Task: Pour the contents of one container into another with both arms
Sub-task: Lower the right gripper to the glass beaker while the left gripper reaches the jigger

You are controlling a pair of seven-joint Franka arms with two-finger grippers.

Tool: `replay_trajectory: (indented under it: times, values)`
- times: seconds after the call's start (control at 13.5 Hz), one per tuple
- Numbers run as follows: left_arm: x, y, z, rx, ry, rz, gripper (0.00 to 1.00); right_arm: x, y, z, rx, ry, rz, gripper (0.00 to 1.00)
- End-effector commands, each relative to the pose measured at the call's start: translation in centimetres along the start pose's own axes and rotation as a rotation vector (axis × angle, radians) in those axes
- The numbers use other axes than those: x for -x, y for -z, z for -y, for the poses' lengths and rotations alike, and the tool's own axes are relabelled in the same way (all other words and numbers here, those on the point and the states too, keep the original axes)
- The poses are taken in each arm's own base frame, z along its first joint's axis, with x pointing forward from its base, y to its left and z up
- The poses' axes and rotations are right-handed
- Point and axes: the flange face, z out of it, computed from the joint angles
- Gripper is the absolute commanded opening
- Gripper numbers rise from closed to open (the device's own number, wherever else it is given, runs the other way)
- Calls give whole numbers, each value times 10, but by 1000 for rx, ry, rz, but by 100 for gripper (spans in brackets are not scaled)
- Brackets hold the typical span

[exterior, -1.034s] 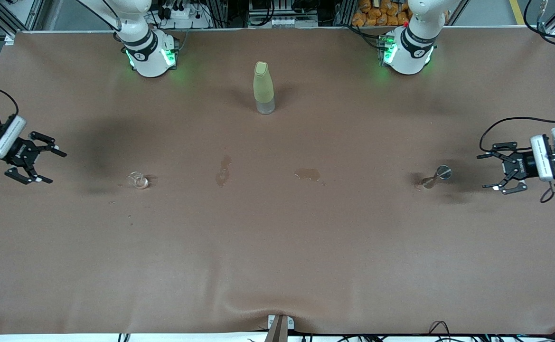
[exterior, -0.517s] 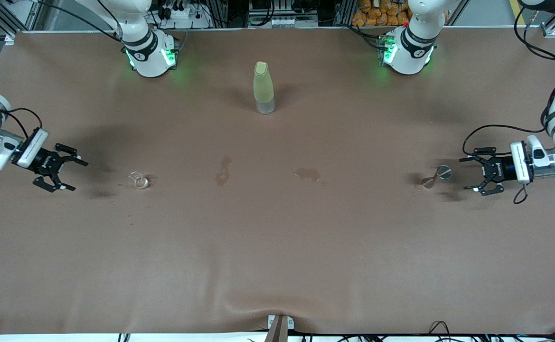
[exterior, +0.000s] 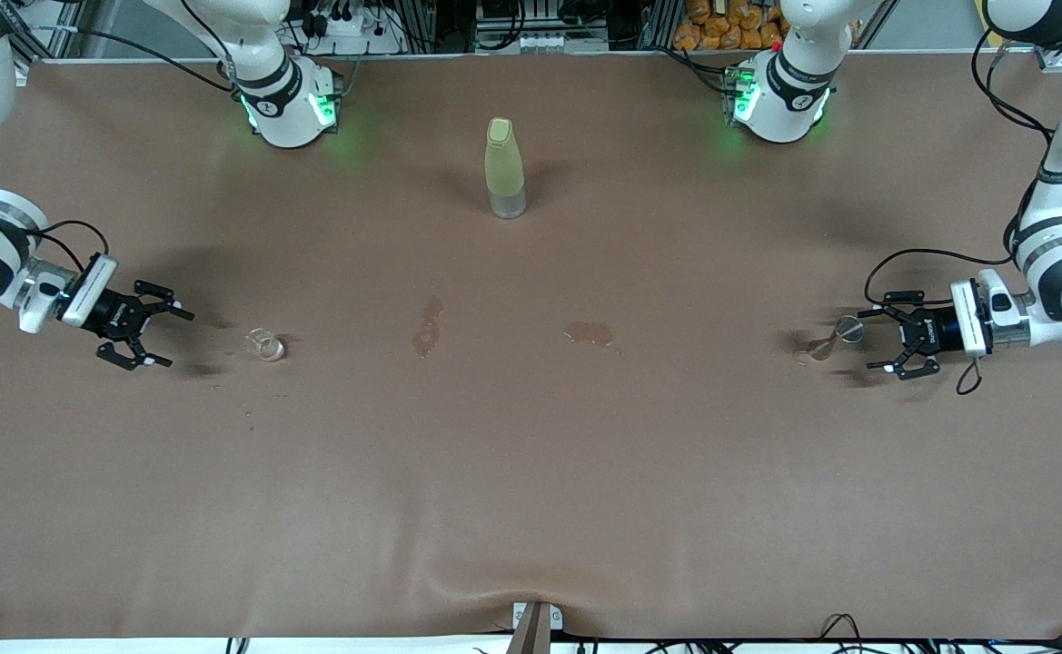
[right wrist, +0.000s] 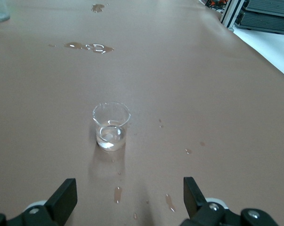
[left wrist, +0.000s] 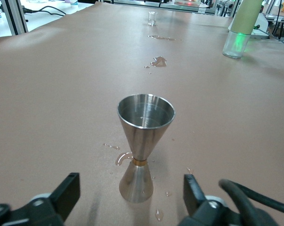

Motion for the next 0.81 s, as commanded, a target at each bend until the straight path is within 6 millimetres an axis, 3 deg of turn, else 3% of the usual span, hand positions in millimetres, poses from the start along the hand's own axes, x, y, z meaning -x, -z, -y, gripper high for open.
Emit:
replay_trajectory:
  times: [0.0,0.37,0.74]
  values:
    - [0,-9,-1,-28,-11,-11,87,12,-12,4,24,64,-48,100]
    - [3,-24,-6,-37,4,-28,82,33,-35,18,41,65,-108,100]
    - [2,-34,-5,-44,1,-33,59,47,-57,28,60,70,-158,100]
